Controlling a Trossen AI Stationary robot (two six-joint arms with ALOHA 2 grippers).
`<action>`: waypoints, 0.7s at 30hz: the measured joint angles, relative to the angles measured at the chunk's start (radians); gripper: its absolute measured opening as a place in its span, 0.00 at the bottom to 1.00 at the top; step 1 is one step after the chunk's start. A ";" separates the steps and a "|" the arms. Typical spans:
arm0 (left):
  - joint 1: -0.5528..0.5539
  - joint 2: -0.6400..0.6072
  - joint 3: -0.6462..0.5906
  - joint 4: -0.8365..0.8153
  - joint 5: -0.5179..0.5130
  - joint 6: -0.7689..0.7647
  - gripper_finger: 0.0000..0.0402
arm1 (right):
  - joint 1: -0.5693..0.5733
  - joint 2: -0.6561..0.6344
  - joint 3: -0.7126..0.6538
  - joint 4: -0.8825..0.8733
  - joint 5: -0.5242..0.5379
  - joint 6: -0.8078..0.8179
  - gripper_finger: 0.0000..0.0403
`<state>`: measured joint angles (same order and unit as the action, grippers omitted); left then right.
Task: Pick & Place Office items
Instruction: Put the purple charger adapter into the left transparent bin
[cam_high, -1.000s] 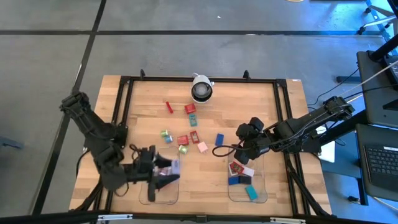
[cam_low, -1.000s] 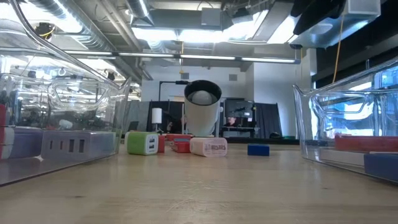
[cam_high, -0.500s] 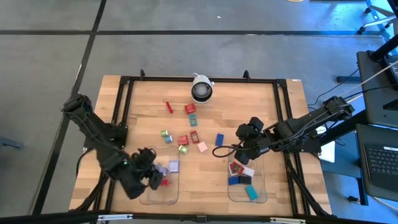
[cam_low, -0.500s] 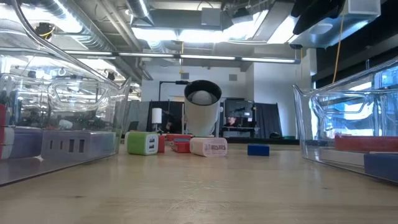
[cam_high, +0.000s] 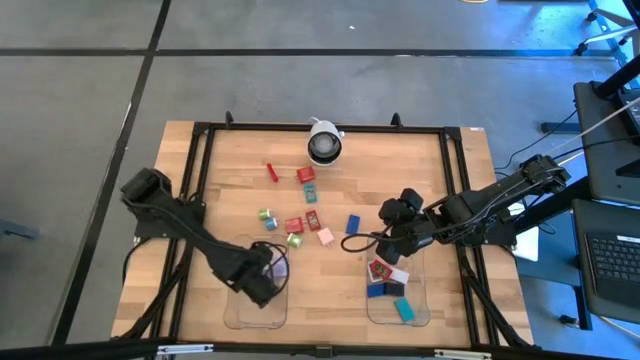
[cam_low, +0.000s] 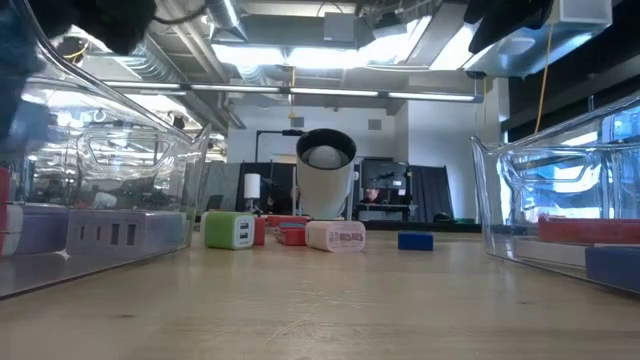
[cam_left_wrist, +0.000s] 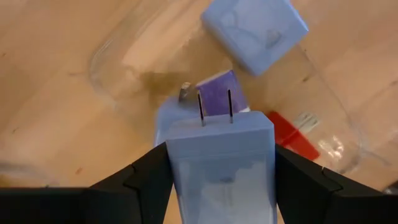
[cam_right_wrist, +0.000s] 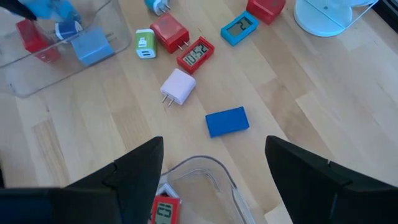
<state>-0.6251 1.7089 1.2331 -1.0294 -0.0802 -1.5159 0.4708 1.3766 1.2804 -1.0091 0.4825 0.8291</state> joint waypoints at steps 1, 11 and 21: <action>0.005 0.005 0.000 0.012 -0.005 0.012 0.56 | 0.000 0.000 0.000 0.004 0.000 0.000 0.70; 0.028 0.012 0.000 0.050 -0.040 0.055 0.59 | 0.000 0.000 0.000 0.015 0.000 0.008 0.70; 0.028 0.012 0.000 0.062 -0.003 0.052 0.59 | 0.000 0.000 0.000 0.014 0.000 0.008 0.70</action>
<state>-0.5972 1.7210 1.2327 -0.9679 -0.0834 -1.4639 0.4708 1.3766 1.2806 -0.9947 0.4824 0.8368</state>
